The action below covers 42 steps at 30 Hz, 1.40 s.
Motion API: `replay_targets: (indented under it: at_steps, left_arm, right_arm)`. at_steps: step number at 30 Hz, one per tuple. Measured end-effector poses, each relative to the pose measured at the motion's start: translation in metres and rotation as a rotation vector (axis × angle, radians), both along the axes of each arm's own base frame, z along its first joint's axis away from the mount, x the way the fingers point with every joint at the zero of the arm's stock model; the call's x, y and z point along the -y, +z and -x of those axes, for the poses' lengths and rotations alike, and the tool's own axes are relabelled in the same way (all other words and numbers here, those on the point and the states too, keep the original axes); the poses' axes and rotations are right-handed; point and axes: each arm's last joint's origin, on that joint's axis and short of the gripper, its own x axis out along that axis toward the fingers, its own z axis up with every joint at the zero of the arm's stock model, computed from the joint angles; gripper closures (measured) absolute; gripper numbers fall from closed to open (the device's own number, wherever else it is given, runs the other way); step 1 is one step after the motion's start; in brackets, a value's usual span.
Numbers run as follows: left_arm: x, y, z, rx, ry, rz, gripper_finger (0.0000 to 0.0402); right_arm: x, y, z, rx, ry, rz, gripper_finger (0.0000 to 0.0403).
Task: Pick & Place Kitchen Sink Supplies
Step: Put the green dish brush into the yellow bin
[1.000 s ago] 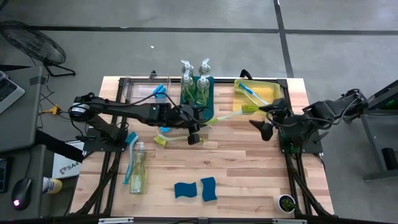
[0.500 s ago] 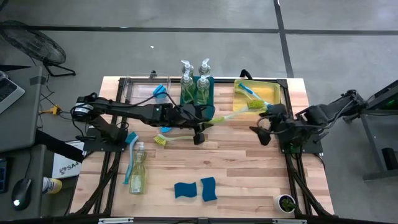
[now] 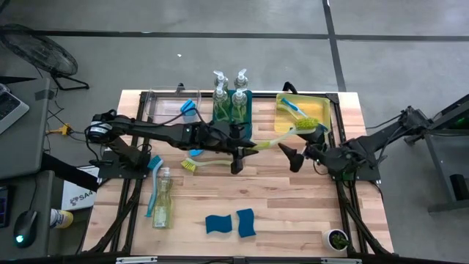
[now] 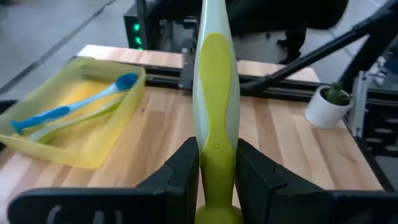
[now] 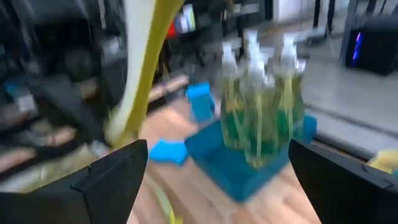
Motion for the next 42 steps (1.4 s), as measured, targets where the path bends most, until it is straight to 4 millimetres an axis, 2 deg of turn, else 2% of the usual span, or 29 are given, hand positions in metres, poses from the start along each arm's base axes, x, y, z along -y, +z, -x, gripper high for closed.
replay_targets:
  at_steps: [6,11,18,27,32,42]
  left_arm:
    - [0.001,-0.001,-0.003,0.012,-0.017,0.008,0.0325]
    - [0.001,0.003,-0.004,0.060,-0.032,0.015,0.0325]
    - [-0.002,0.004,-0.004,0.068,-0.022,0.019,0.0325]
    - [-0.001,0.004,-0.004,0.070,-0.027,0.020,0.0325]
    - [-0.001,0.004,-0.004,0.071,-0.026,0.024,0.0325]
    - [-0.001,0.004,-0.004,0.071,-0.021,0.041,0.0325]
  right_arm:
    - [0.000,0.015,-0.002,0.098,-0.009,0.071,0.0020]
    - [-0.001,0.027,-0.002,0.174,0.062,0.076,0.0020]
    - [-0.003,0.028,-0.003,0.196,0.145,0.057,0.0020]
    - [0.001,0.033,-0.005,0.241,0.165,0.057,0.0025]
    - [0.009,0.034,-0.010,0.254,0.204,0.055,0.0059]
    - [0.014,0.035,-0.011,0.267,0.206,0.055,0.0175]
